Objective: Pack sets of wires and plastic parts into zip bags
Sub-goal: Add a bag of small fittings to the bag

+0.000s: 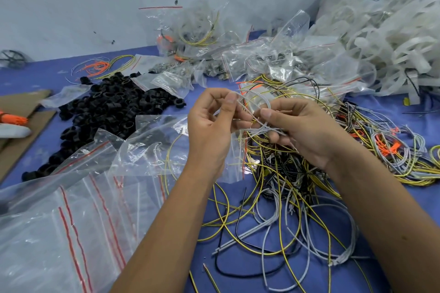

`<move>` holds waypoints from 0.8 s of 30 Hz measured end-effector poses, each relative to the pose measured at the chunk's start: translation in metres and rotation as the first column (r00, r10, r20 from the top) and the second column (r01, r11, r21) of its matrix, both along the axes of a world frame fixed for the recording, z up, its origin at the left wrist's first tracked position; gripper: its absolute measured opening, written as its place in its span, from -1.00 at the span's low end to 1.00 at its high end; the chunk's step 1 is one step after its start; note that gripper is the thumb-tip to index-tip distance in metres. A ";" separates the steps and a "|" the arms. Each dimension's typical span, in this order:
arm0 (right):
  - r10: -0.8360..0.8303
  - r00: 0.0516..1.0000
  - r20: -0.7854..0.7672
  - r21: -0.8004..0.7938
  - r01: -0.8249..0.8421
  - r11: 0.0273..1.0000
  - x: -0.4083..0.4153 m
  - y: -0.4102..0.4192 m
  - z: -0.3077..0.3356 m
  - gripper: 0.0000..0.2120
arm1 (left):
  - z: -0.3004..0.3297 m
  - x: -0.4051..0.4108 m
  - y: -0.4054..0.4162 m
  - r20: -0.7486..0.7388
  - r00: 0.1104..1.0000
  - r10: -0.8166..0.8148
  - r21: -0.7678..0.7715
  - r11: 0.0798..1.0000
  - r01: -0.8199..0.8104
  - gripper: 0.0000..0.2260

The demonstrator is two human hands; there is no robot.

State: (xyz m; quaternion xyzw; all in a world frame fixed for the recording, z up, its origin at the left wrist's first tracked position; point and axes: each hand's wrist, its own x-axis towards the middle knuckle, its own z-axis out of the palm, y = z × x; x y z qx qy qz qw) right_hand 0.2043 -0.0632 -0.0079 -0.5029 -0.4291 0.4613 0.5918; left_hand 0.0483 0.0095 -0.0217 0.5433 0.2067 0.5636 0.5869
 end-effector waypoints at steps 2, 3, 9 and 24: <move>-0.114 0.993 0.019 -0.007 0.114 0.993 0.004 0.002 -0.004 -0.92 | -0.003 -0.001 0.000 -0.104 0.985 0.138 0.006 0.990 -0.138 -0.88; -0.176 0.983 0.043 -0.002 0.177 0.984 0.006 0.003 -0.005 -0.90 | -0.007 -0.002 0.002 -0.194 0.952 0.238 0.034 0.971 -0.236 -0.84; -0.333 0.942 0.042 -0.001 0.334 0.943 0.012 0.003 -0.002 -0.94 | -0.020 -0.006 0.004 -0.719 0.536 0.444 0.336 0.896 -0.292 -0.73; -0.376 0.577 0.725 0.175 0.374 0.911 0.001 0.001 -0.006 -0.92 | -0.009 -0.009 0.002 -0.450 0.701 0.553 0.412 0.825 -0.386 -0.83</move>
